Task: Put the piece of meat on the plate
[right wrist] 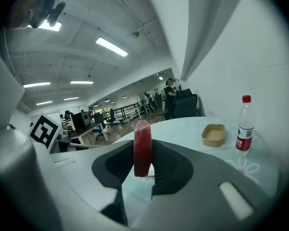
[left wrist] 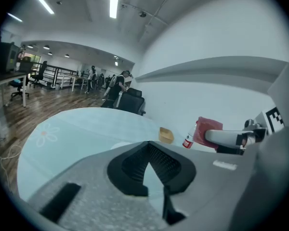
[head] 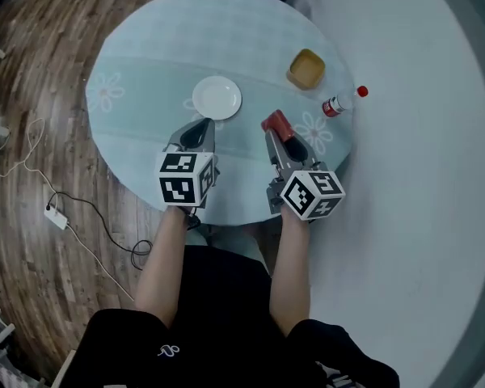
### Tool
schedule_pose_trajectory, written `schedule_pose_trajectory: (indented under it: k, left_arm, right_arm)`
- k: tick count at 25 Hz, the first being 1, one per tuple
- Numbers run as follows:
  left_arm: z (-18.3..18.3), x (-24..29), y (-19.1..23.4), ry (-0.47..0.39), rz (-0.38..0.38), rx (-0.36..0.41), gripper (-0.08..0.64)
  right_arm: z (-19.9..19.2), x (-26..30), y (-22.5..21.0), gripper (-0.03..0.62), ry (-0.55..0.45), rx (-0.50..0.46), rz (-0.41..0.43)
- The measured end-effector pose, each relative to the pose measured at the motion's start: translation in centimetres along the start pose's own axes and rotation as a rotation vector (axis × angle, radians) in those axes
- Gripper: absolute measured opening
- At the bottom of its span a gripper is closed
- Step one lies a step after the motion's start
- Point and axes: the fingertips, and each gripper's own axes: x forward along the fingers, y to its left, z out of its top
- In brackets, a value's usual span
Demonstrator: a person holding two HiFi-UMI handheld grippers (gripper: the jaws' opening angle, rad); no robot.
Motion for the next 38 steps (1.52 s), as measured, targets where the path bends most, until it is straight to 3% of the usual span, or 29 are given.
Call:
schedule_pose_trajectory:
  k: [5, 10, 20, 25, 30, 34, 38]
  left_arm:
    - [0.1, 1.5, 3.8, 0.002, 0.052, -0.089, -0.006]
    - [-0.7, 2.6, 6.8, 0.026, 0.109, -0.14, -0.006]
    - [-2.8, 3.5, 11.5, 0.044, 0.212, -0.237, -0.006]
    - [-3.1, 4.1, 12.2, 0.041, 0.226, -0.291, -0.006]
    - [-2.7, 3.7, 13.1, 0.016, 0.228, -0.326, -0.006]
    - [-2.4, 2.7, 14.0, 0.002, 0.229, -0.339, -0.006]
    - [-2.0, 2.0, 14.2, -0.011, 0.21, -0.342, -0.006]
  right_arm:
    - [-1.5, 4.1, -0.1, 0.103, 0.113, -0.023, 0.018]
    - [-3.6, 8.5, 0.7, 0.103, 0.195, -0.013, 0.112]
    - [-12.8, 18.8, -1.5, 0.103, 0.568, -0.056, 0.264]
    - [-15.0, 22.3, -1.4, 0.103, 0.716, -0.013, 0.344]
    - [-14.8, 24.3, -0.9, 0.104, 0.747, 0.112, 0.381]
    - [-15.7, 25.1, -1.8, 0.146, 0.786, 0.2, 0.325]
    - [-15.2, 25.6, -3.0, 0.173, 0.748, 0.129, 0.214]
